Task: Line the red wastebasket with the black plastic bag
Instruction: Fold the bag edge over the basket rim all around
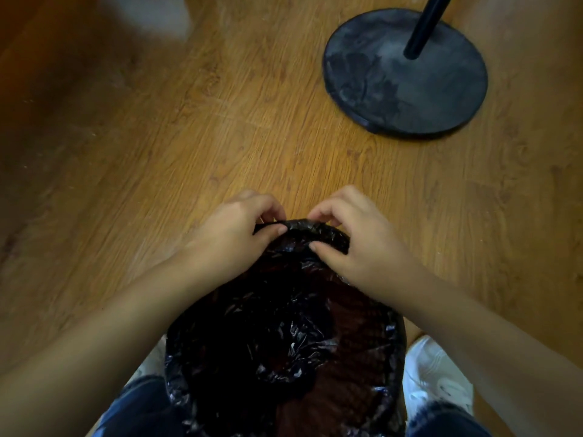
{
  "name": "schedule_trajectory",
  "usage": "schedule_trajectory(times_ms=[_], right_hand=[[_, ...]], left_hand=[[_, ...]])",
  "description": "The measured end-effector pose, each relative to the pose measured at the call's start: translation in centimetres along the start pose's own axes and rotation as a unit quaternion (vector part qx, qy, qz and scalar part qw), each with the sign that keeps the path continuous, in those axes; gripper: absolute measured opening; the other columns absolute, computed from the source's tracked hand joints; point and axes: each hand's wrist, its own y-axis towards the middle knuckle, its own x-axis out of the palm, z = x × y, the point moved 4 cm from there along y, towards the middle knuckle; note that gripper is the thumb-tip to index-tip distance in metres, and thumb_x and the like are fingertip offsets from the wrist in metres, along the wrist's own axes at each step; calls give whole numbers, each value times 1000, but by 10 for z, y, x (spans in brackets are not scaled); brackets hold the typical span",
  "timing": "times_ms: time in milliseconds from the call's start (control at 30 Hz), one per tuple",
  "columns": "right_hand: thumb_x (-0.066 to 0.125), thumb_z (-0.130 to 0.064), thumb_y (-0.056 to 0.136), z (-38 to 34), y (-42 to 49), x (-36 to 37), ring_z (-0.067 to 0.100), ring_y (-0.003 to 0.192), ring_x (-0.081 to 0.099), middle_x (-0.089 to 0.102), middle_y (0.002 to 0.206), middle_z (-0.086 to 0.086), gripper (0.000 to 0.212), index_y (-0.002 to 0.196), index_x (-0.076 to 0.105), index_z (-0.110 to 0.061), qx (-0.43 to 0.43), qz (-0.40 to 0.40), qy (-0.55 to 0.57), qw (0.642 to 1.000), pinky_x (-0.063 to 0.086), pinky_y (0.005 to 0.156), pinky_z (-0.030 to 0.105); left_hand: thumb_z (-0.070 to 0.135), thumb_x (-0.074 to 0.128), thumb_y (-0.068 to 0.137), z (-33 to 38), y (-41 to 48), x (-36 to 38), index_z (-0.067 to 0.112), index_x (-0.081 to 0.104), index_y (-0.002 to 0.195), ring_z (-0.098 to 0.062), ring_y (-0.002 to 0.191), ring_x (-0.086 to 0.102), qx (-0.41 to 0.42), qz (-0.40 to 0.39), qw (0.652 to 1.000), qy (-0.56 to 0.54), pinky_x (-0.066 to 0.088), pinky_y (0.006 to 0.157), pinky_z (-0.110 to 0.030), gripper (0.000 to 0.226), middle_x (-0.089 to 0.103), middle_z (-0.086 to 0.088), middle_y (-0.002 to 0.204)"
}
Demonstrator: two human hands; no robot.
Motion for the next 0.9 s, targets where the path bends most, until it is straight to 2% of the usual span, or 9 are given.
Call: schedule_trajectory(times_ms=[200, 333, 433, 500, 600, 700, 767, 833, 900], right_hand=[[64, -17, 81, 1, 4, 15, 4, 92, 39, 42, 97, -8, 24, 104, 55, -19, 17, -39, -10, 999, 34, 81, 17], [66, -17, 79, 10, 6, 20, -6, 79, 45, 46, 88, -16, 17, 87, 56, -28, 69, -74, 65, 993, 38, 73, 13], [69, -19, 77, 14, 8, 24, -2, 72, 47, 49, 83, -15, 26, 75, 51, -38, 111, -96, 109, 983, 38, 66, 15], [70, -19, 76, 14, 10, 25, 2, 65, 49, 52, 75, -12, 25, 71, 52, -36, 129, -123, 116, 977, 38, 59, 20], [70, -19, 76, 14, 9, 27, 5, 57, 51, 54, 67, -10, 23, 69, 52, -32, 141, -139, 112, 974, 39, 52, 22], [70, -21, 76, 14, 3, 25, 5, 57, 53, 56, 67, -10, 23, 68, 51, -31, 155, -132, 93, 975, 45, 52, 26], [70, -19, 77, 17, -1, 21, 10, 63, 57, 57, 71, -8, 22, 71, 52, -31, 171, -128, 114, 970, 51, 61, 35], [70, -17, 76, 22, -3, 13, 18, 76, 61, 62, 80, -4, 20, 76, 55, -30, 188, -109, 147, 965, 53, 75, 43], [71, -15, 75, 29, -4, 4, 23, 86, 62, 66, 90, 4, 18, 82, 59, -25, 204, -83, 170, 960, 51, 82, 47]], left_hand=[[24, 61, 81, -7, -4, 3, 40, 51, 69, -5, 79, 52, -31, -23, 999, -34, 40, 69, -26, 22, 54, 12, 82], [28, 54, 85, -9, -8, 6, 34, 56, 75, -7, 80, 55, -45, -39, 996, -72, 40, 66, -19, 12, 60, 9, 84], [40, 56, 76, -9, -11, 8, 32, 57, 81, -6, 79, 55, -34, -64, 993, -93, 43, 67, -22, 10, 61, 8, 83], [36, 64, 74, -9, -12, 11, 35, 56, 83, -4, 70, 54, -27, -89, 993, -78, 44, 63, -24, 12, 59, 8, 76], [23, 66, 78, -12, -12, 15, 37, 55, 83, 1, 53, 47, -32, -104, 990, -87, 37, 47, -12, 19, 53, 10, 59], [15, 65, 80, -14, -14, 17, 37, 57, 82, 3, 49, 47, -39, -118, 984, -126, 36, 47, -9, 23, 55, 19, 56], [11, 64, 81, -19, -16, 16, 34, 57, 80, -4, 54, 50, -50, -107, 981, -156, 44, 56, -24, 24, 58, 12, 58], [10, 64, 80, -25, -16, 11, 31, 57, 79, -29, 64, 56, -66, -71, 980, -172, 48, 65, -44, 22, 62, -7, 68], [11, 64, 81, -29, -15, 5, 28, 56, 80, -39, 71, 58, -75, -35, 980, -179, 48, 69, -51, 20, 63, -19, 74]])
